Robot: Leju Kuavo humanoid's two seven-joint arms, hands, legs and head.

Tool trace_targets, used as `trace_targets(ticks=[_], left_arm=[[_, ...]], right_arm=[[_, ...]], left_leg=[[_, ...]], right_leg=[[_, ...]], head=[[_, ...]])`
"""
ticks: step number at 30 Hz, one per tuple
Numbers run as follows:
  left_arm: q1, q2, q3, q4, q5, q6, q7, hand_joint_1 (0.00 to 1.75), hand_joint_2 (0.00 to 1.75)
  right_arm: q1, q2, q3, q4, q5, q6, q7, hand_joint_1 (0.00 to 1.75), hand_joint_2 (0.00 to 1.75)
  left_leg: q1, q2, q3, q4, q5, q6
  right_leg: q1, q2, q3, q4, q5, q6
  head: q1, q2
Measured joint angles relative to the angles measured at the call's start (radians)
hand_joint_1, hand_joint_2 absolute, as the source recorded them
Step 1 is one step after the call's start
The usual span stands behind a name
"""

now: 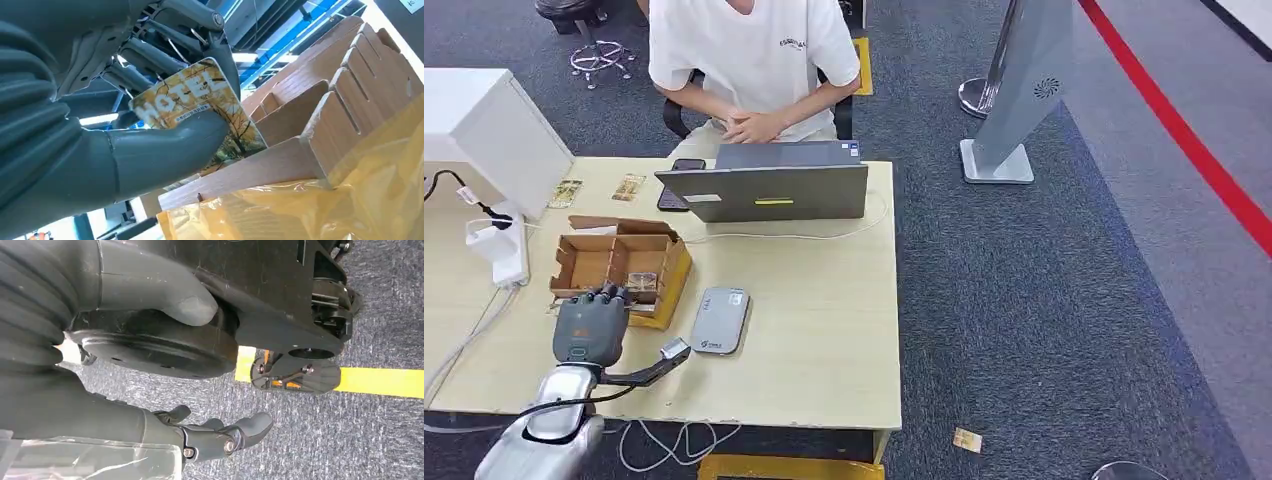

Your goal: Pass the card to the sensor for recognition and then transmit it.

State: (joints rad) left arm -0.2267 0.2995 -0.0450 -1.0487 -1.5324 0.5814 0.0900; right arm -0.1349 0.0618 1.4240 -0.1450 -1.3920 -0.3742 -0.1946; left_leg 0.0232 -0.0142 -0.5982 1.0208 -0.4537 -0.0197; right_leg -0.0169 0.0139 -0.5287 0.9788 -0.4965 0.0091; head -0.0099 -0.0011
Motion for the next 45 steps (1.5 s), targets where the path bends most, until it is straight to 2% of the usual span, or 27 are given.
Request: trace_targets(ticks=[15,20,27,36,38,42,45], left_arm=[[-0.001,0.000,0.001,0.000,0.016,0.006,-0.008,1.75,1.75],[0.004,-0.007,0.002,-0.008,0.037,0.038,-0.035,1.75,1.75],[0.032,-0.035,0.001,-0.111,0.038,0.010,-0.036,1.75,1.75],[0.046,-0.047,0.001,-0.168,0.041,0.008,-0.048,1.75,1.75],[0.056,-0.055,-0.005,-0.212,0.040,-0.014,-0.048,1.75,1.75],[0.068,-0.073,-0.076,-0.353,0.025,-0.097,-0.032,1.75,1.75],[0.068,-0.081,-0.142,-0.440,0.017,-0.131,-0.017,1.75,1.75]], right_arm=[[0.000,0.000,0.002,0.000,-0.001,0.000,0.000,0.00,1.75],[0.000,0.000,0.002,0.000,-0.009,0.000,0.000,0.00,1.75],[0.000,0.000,0.002,0.000,-0.016,0.000,0.000,0.00,1.75],[0.000,0.001,0.002,0.000,-0.022,0.000,0.000,0.00,1.75],[0.000,0.002,0.002,0.000,-0.026,0.000,-0.002,0.00,1.75],[0.000,0.002,0.002,0.000,-0.047,0.000,-0.013,0.00,1.75],[0.001,0.002,0.002,0.000,-0.055,0.000,-0.016,0.00,1.75]], left_leg=[[0.000,0.000,0.000,0.000,0.000,0.000],[0.000,0.000,0.000,0.000,0.000,0.000],[0.000,0.000,0.000,0.000,0.000,0.000],[0.000,0.000,0.000,0.000,0.000,0.000],[0.000,0.000,0.000,0.000,0.000,0.000],[-0.001,-0.001,0.000,0.000,0.000,0.000],[-0.002,0.000,0.000,0.000,0.000,0.000]], right_leg=[[0.000,0.000,0.000,0.000,0.000,0.000],[0.000,0.000,0.000,0.000,0.000,0.000],[0.000,0.000,0.000,0.000,0.000,0.000],[0.000,0.000,0.000,0.000,0.000,0.000],[0.000,0.000,-0.001,0.000,0.000,0.000],[-0.001,-0.001,-0.001,0.000,0.000,0.000],[-0.002,0.000,0.000,0.000,0.000,0.000]], head=[[0.000,0.000],[0.000,0.000],[0.000,0.000],[0.000,0.000],[0.000,0.000],[0.000,0.000],[0.000,0.000]])
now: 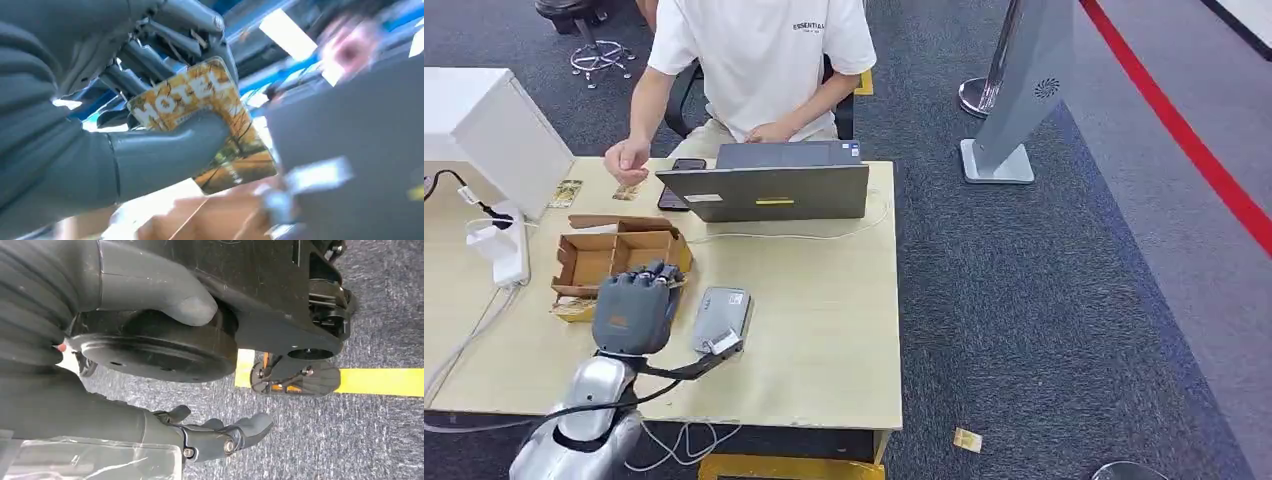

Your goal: Pass the card to the sensor for recognition and then transmit it.

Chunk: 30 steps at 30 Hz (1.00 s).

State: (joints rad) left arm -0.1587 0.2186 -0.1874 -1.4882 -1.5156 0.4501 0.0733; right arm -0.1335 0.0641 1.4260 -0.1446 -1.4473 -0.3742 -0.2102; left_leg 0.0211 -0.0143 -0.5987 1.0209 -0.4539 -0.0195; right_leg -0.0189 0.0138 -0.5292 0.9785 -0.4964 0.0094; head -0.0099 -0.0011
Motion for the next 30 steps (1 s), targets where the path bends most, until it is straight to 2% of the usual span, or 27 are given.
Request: trace_targets(ticks=[10,14,19,22,24,30], left_arm=[[-0.013,-0.005,-0.160,-0.185,0.035,-0.001,0.003,1.75,1.75],[-0.050,-0.001,-0.166,-0.218,0.048,0.002,-0.003,1.75,1.75],[-0.129,0.019,-0.163,-0.205,0.079,0.006,-0.017,1.75,1.75],[-0.199,0.037,-0.138,-0.139,0.096,0.012,-0.012,1.75,1.75],[-0.253,0.065,-0.098,-0.058,0.104,0.022,-0.010,1.75,1.75],[-0.414,0.175,0.042,0.298,0.081,0.107,-0.004,1.75,1.75]], right_arm=[[0.001,0.004,0.000,0.000,-0.020,0.000,-0.004,0.00,1.75],[0.001,0.005,0.000,0.000,-0.020,0.000,-0.005,0.00,1.75],[0.001,0.005,0.000,0.000,-0.008,0.000,-0.007,0.00,1.75],[0.000,0.005,0.003,0.000,0.004,0.000,-0.003,0.00,1.75],[0.000,0.006,0.011,0.000,0.011,0.000,-0.002,0.00,1.75],[-0.001,0.006,0.030,0.000,0.016,0.000,0.009,0.00,1.75]], left_leg=[[0.000,0.000,0.000,0.000,0.000,0.000],[0.000,0.000,0.000,0.000,0.000,0.000],[0.000,0.000,0.000,0.000,0.001,0.000],[0.000,0.000,0.000,0.000,0.001,0.000],[0.000,0.000,0.001,0.000,0.001,0.000],[0.000,0.003,0.001,0.000,0.001,0.000]], right_leg=[[0.000,0.000,0.000,0.000,0.000,0.000],[0.000,0.000,0.000,0.000,0.000,0.000],[0.000,0.000,0.000,0.001,0.000,0.000],[0.000,0.000,0.001,0.001,0.000,0.000],[0.000,0.000,0.000,0.001,0.000,0.000],[0.000,0.004,-0.001,0.004,0.000,0.000]], head=[[0.000,0.000],[0.000,0.000],[0.000,0.000],[0.000,0.000],[0.000,0.000],[0.000,0.000]])
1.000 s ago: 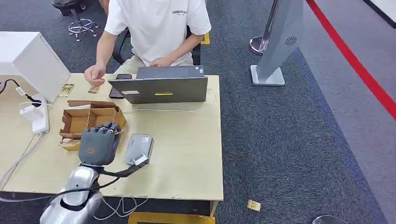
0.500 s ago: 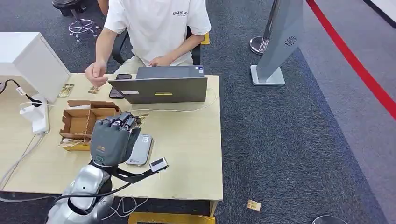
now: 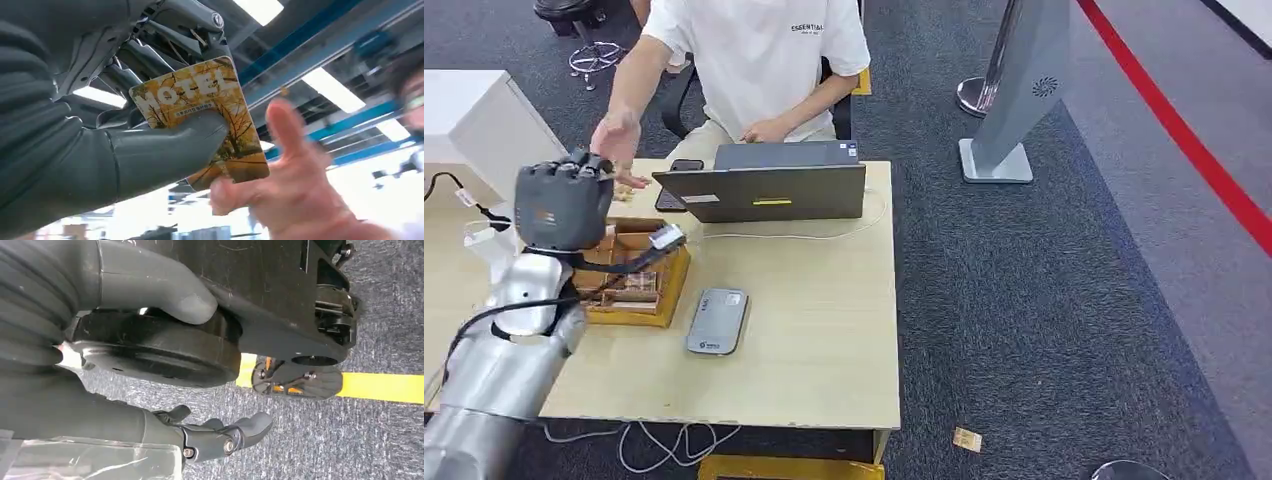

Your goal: Pass the card to the sensor for recognition and then transmit it.

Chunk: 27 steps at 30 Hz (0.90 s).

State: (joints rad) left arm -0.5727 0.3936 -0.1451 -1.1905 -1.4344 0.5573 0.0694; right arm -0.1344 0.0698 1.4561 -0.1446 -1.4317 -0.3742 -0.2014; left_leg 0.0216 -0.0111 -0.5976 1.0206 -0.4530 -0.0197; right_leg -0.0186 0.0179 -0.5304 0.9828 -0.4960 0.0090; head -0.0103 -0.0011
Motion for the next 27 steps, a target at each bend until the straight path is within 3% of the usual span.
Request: trace_targets(ticks=[3,7,23,24,27], left_arm=[[-0.032,0.047,0.063,0.140,0.021,0.031,-0.007,1.75,1.75],[-0.041,0.082,0.112,0.248,0.035,0.053,-0.019,1.75,1.75],[-0.037,0.095,0.139,0.342,0.025,0.051,-0.016,1.75,1.75],[-0.035,0.094,0.141,0.343,0.024,0.051,-0.016,0.00,1.75],[-0.026,0.089,0.146,0.343,0.024,0.052,-0.016,0.00,1.75]], right_arm=[[-0.001,0.000,0.009,0.000,-0.002,0.000,0.006,0.00,1.75],[-0.004,0.000,0.016,0.000,-0.002,0.000,0.010,0.00,1.75],[-0.005,0.000,0.022,0.000,-0.002,0.000,0.010,0.00,1.75],[-0.005,0.000,0.023,0.000,-0.002,0.000,0.010,0.00,1.75],[-0.005,0.000,0.024,0.000,-0.002,0.000,0.010,0.00,1.75]], left_leg=[[0.000,0.003,0.000,0.000,0.000,0.000],[0.000,0.002,-0.001,0.000,0.000,0.000],[0.000,0.002,-0.001,0.000,-0.001,0.000],[0.000,0.002,-0.001,0.000,-0.001,0.000],[0.000,0.002,-0.001,0.000,-0.001,-0.001]], right_leg=[[0.000,0.003,0.000,0.000,0.000,0.000],[0.000,0.002,0.000,0.000,0.000,0.000],[0.000,0.002,0.000,0.000,0.000,0.000],[0.000,0.002,-0.001,0.000,0.000,0.000],[0.000,0.002,-0.001,0.000,0.000,0.000]], head=[[0.000,0.000],[0.000,0.000],[0.000,0.000],[0.000,0.000],[0.000,0.000]])
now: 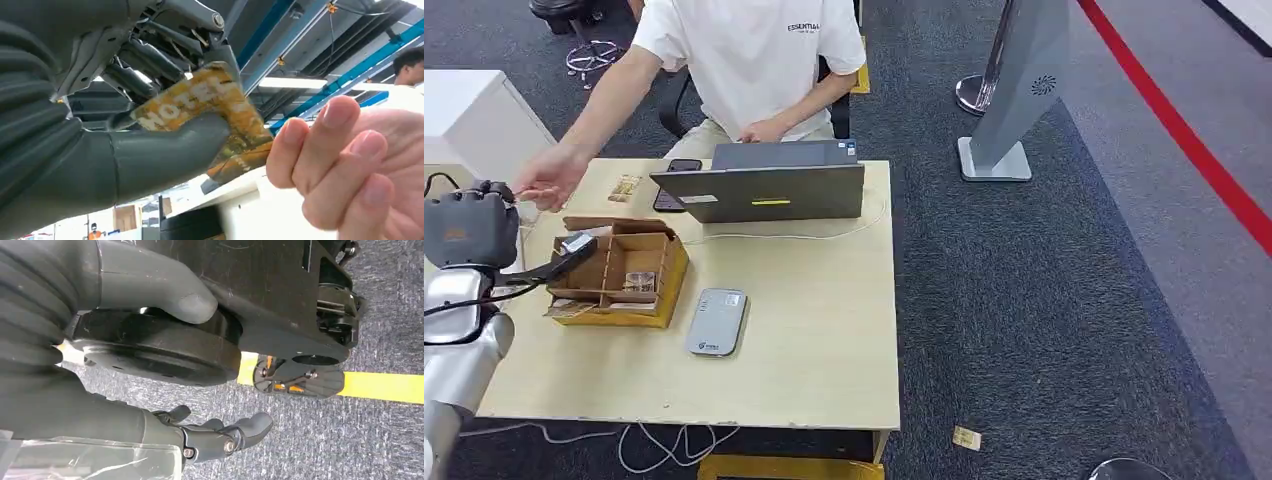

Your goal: Pass the card to the sensor for recognition and then transmit it.

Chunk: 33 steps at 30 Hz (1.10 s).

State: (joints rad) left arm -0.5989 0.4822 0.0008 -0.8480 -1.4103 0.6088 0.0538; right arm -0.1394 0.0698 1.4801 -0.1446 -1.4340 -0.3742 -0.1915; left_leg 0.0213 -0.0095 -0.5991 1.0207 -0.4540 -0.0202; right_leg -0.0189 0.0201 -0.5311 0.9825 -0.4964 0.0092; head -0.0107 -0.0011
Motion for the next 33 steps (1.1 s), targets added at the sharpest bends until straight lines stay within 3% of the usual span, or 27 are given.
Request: trace_targets(ticks=[8,13,16,18,22,27,30,33], left_arm=[[0.045,-0.012,0.015,-0.009,0.031,0.000,-0.031,0.00,1.75],[0.122,-0.035,0.022,-0.115,0.072,-0.005,-0.047,0.00,1.75],[0.200,-0.040,0.048,-0.218,0.217,-0.028,-0.100,0.00,1.75],[0.268,-0.043,0.088,-0.306,0.316,-0.048,-0.143,0.00,1.75],[0.351,-0.041,0.140,-0.404,0.402,-0.071,-0.182,0.00,1.75],[0.513,-0.023,0.332,-0.523,0.741,-0.181,-0.358,0.00,1.75],[0.558,-0.022,0.452,-0.555,0.765,-0.216,-0.407,0.00,1.75],[0.581,-0.023,0.502,-0.576,0.754,-0.224,-0.409,0.00,1.75]], right_arm=[[0.000,0.000,0.007,0.000,-0.009,0.000,0.001,0.00,1.75],[0.000,0.000,0.007,0.000,-0.023,0.000,0.001,0.00,1.75],[0.002,0.000,0.007,0.000,-0.035,0.000,-0.008,0.00,1.75],[0.004,-0.001,0.007,0.001,-0.041,0.000,-0.015,0.00,1.75],[0.005,-0.001,0.007,0.003,-0.047,0.000,-0.021,0.00,1.75],[0.013,-0.004,0.002,0.005,-0.066,0.000,-0.039,0.00,1.75],[0.013,-0.006,0.000,0.005,-0.070,0.000,-0.040,0.00,1.75],[0.013,-0.007,-0.002,0.005,-0.070,0.000,-0.040,0.00,1.75]], left_leg=[[0.000,0.000,0.000,0.000,0.000,0.000],[0.000,0.000,0.000,0.000,0.000,0.000],[0.000,0.001,0.000,0.000,0.000,0.000],[0.000,0.002,0.000,0.000,-0.001,0.000],[0.000,0.001,-0.001,-0.001,-0.001,0.000],[0.000,0.008,0.000,-0.001,-0.002,-0.001],[0.000,0.003,0.000,-0.001,-0.002,-0.001],[0.000,0.001,0.000,-0.001,-0.002,-0.001]], right_leg=[[0.000,0.000,0.000,0.000,0.000,0.000],[0.000,0.000,0.001,0.000,0.000,0.000],[0.000,0.001,0.000,0.000,0.000,0.000],[0.000,0.002,-0.001,0.000,0.000,0.000],[0.000,0.001,0.000,0.000,-0.001,-0.001],[0.000,0.006,-0.003,0.000,-0.001,-0.001],[0.000,0.001,-0.004,0.000,-0.003,-0.002],[0.000,-0.002,-0.002,0.000,-0.003,-0.002]], head=[[0.000,0.000],[0.000,0.000],[0.000,0.000],[0.000,0.000],[0.000,0.000],[0.000,0.000],[-0.001,0.000],[-0.001,0.000]])
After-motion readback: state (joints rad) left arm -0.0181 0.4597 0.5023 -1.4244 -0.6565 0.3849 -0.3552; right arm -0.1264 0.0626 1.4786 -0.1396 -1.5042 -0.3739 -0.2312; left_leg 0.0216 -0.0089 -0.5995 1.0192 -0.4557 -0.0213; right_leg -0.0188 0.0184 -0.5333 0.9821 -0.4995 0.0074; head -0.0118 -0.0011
